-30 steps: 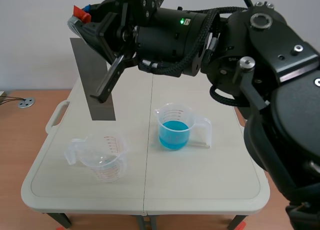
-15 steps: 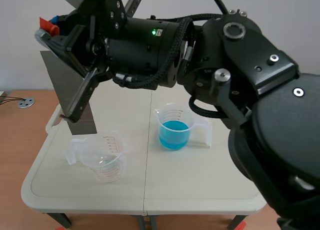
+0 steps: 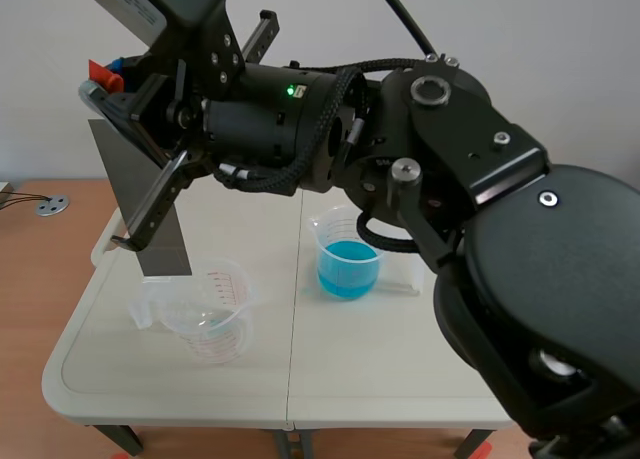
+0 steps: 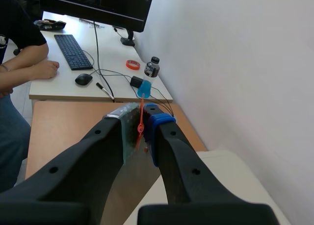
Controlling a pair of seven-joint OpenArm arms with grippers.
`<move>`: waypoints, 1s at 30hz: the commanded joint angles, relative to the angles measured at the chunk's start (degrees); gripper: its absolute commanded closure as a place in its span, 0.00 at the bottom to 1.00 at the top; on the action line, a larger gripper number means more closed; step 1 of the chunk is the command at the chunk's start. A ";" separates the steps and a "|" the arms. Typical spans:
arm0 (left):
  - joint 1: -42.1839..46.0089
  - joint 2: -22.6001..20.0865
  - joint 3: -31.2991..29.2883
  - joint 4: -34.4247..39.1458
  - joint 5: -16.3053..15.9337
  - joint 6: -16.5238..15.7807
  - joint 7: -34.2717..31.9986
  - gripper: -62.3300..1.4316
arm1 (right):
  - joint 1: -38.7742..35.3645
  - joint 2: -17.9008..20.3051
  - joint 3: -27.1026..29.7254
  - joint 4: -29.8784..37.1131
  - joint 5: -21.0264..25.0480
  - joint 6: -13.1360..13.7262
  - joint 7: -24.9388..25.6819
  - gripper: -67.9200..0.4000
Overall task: Hold the metal plate by the orange handle, dip it into the blue solution, take it out and point at it, then put the plate back in the beaker on the left.
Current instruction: 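Put the plate into the left beaker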
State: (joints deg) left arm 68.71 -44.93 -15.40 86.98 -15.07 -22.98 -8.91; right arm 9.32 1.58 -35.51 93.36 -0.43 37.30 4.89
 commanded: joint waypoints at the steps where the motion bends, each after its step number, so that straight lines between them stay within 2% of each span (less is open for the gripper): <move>1: 0.00 0.44 -0.04 0.17 -0.35 -0.28 -0.79 0.95 | 1.16 -0.20 -0.20 -0.13 0.68 -0.26 1.44 0.98; 10: -0.15 0.44 0.17 -0.13 -0.35 -0.31 -0.74 0.95 | 1.16 -0.20 -0.20 -4.85 0.31 -0.24 3.61 0.98; 22: -4.00 0.44 5.01 -4.72 0.13 -0.28 -0.72 0.95 | 1.16 -0.20 -0.20 -10.54 -0.87 -0.24 5.81 0.98; 30: -4.13 0.44 5.33 -5.33 0.74 -0.28 -0.76 0.95 | 1.16 -0.20 -0.20 -14.78 -1.18 -0.24 6.93 0.98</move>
State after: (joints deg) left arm 64.25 -44.93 -10.04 80.86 -14.37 -22.98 -8.91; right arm 9.34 1.58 -35.51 78.11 -2.13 37.28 10.48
